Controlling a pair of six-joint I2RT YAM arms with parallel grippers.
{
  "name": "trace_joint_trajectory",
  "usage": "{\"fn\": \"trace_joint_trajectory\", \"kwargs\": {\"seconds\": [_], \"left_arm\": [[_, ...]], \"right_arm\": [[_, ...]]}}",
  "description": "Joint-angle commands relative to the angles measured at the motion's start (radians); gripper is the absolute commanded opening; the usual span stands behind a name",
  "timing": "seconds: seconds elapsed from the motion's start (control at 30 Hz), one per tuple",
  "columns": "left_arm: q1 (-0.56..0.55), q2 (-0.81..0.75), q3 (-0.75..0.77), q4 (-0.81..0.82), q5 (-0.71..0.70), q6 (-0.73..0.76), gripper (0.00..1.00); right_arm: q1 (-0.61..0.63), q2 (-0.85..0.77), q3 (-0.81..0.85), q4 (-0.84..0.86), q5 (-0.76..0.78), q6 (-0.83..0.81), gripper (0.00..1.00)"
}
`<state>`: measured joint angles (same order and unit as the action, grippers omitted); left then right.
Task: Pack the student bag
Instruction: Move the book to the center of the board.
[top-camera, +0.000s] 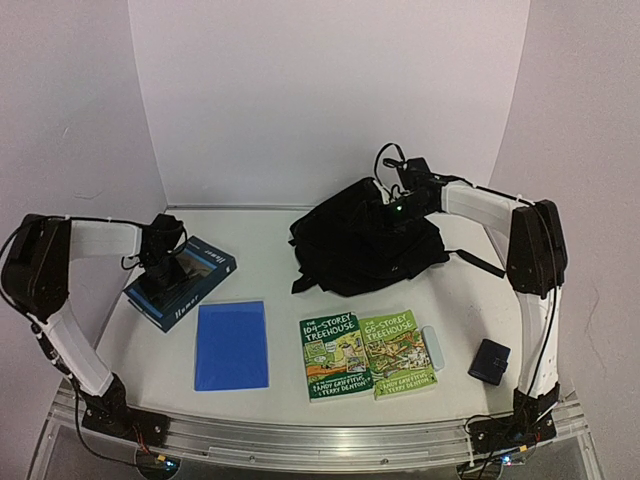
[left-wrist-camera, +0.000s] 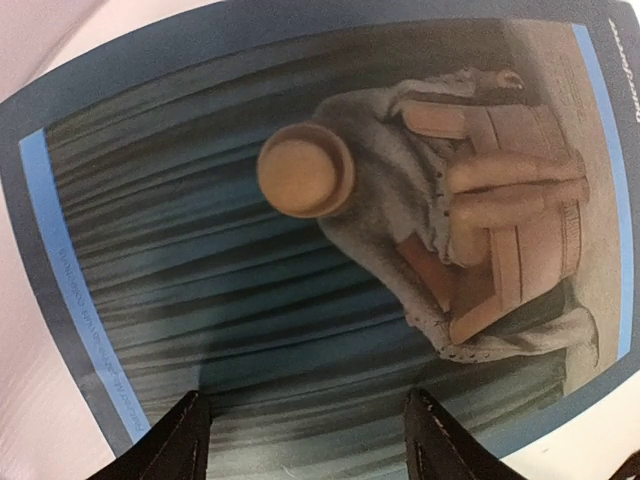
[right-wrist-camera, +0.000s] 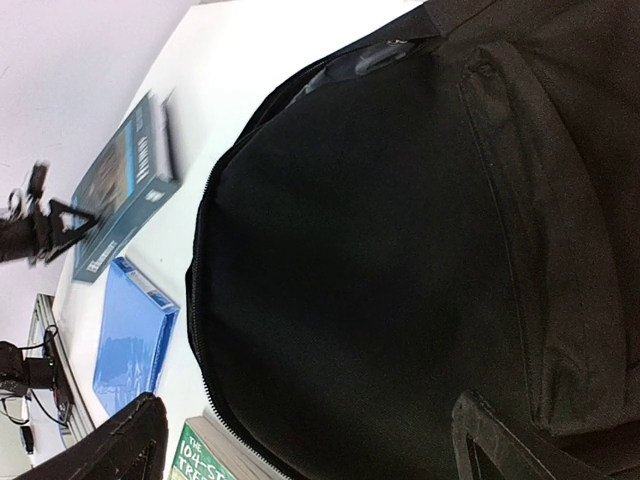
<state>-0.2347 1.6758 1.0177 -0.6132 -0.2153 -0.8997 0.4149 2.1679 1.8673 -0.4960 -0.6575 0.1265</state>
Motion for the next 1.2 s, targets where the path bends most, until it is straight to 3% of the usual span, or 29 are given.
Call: {"fn": "trace_joint_trajectory", "kwargs": {"seconds": [0.0,0.17,0.37,0.53,0.73,1.17], "left_arm": [[0.001,0.201,0.155,0.036,0.211,0.308,0.61],[0.0,0.3,0.279,-0.015,0.296,0.502,0.55],[-0.004,0.326,0.356,-0.089,0.35,0.648,0.55],[-0.002,0.289,0.508,-0.15,0.377,0.628,0.72],[0.004,0.366,0.796,-0.257,0.314,0.614,0.88],[0.132,0.712,1.211,-0.157,0.269,0.551,0.96]], "right_arm": [[0.006,0.029,0.065,0.0,-0.025,-0.016,0.98],[0.031,0.06,0.131,0.0,-0.03,-0.02,0.97],[0.082,0.144,0.273,-0.001,-0.037,-0.006,0.96],[0.105,0.175,0.327,0.0,-0.037,0.007,0.96],[0.106,0.142,0.274,-0.001,-0.037,-0.001,0.96],[0.11,0.057,0.144,-0.006,-0.032,-0.023,0.96]]}}
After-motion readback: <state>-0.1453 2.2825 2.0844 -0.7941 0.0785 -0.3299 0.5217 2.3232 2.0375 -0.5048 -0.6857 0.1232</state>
